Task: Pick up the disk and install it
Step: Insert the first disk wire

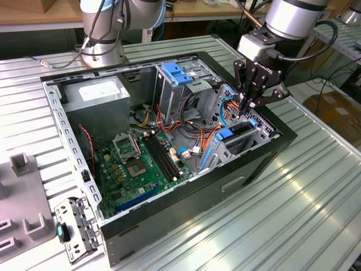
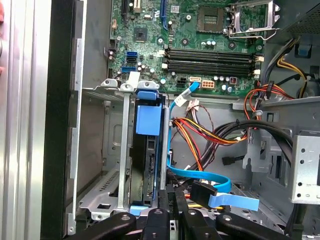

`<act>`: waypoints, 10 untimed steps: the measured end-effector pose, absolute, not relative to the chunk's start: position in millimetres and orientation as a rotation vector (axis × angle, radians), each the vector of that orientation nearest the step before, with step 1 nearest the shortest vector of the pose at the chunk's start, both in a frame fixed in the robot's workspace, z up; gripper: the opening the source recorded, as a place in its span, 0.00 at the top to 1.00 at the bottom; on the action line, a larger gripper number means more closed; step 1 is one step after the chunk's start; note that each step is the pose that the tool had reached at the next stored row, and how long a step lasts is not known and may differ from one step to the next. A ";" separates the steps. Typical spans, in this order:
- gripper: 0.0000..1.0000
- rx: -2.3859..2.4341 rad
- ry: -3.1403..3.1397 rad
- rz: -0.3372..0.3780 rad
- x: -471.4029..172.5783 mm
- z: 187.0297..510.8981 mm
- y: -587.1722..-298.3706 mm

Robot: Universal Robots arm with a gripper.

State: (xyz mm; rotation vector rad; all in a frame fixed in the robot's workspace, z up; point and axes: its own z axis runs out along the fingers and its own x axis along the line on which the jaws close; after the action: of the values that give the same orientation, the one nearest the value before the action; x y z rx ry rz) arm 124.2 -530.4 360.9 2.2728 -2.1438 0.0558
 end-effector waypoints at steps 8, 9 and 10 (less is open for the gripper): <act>0.84 2.283 -2.154 0.081 114.8 360.8 -530.5; 0.84 2.283 -2.154 0.081 114.8 360.8 -530.5; 0.84 2.283 -2.154 0.082 114.7 360.8 -530.5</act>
State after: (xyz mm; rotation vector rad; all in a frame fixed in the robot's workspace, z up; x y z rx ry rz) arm 114.7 -530.5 360.8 2.2833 -2.1543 0.0816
